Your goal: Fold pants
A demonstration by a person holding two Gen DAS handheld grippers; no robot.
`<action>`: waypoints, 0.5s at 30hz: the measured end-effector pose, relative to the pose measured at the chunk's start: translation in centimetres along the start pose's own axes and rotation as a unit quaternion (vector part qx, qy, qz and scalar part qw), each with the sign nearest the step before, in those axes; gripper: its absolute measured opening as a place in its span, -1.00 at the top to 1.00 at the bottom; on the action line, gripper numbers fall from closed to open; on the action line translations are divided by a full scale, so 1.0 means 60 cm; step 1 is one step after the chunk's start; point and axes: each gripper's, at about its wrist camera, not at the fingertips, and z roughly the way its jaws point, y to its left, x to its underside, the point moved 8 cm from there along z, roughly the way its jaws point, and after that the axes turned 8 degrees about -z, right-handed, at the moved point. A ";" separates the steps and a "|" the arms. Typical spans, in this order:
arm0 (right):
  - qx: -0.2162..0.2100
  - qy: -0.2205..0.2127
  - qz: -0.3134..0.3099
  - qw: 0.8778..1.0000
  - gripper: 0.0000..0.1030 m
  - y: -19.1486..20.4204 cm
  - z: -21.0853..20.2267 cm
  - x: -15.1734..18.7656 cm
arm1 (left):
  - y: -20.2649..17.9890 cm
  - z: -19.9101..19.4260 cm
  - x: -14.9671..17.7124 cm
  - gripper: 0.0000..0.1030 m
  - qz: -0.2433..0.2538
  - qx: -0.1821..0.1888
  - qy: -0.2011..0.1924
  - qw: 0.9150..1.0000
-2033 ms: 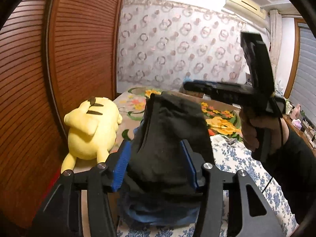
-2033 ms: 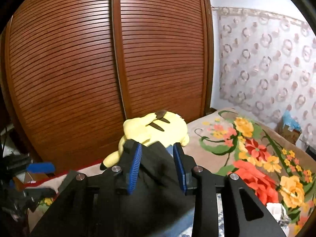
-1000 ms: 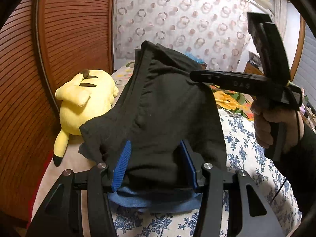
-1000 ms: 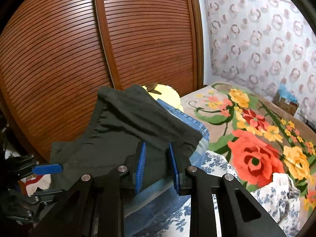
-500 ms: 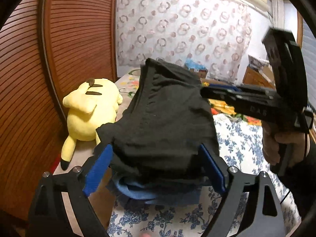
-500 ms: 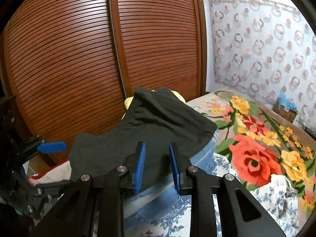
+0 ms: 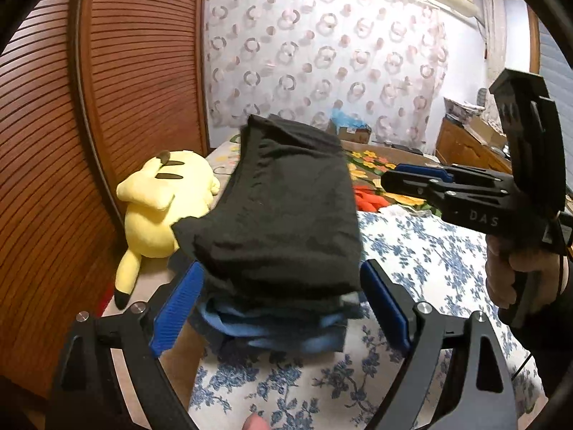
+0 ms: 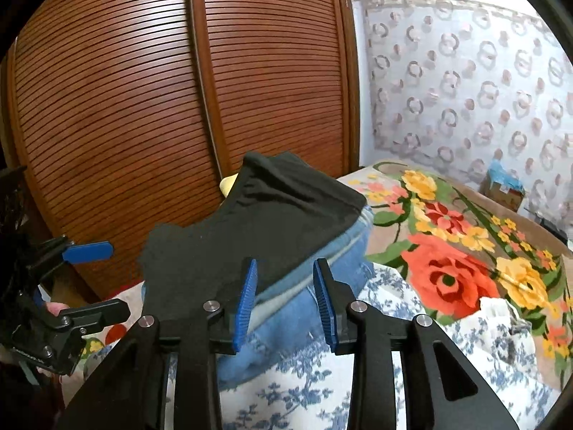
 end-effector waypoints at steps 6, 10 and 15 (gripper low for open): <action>0.022 0.001 0.012 1.000 0.21 0.009 -0.046 0.025 | -0.024 -0.003 0.017 -0.74 0.001 0.014 0.012 1.000; 0.038 0.005 0.021 0.999 0.13 0.019 -0.075 0.042 | -0.037 -0.006 0.029 -0.74 0.002 0.020 0.017 1.000; 0.056 0.011 0.032 0.998 0.00 0.033 -0.108 0.064 | -0.057 -0.016 0.042 -0.74 0.011 0.027 0.017 0.999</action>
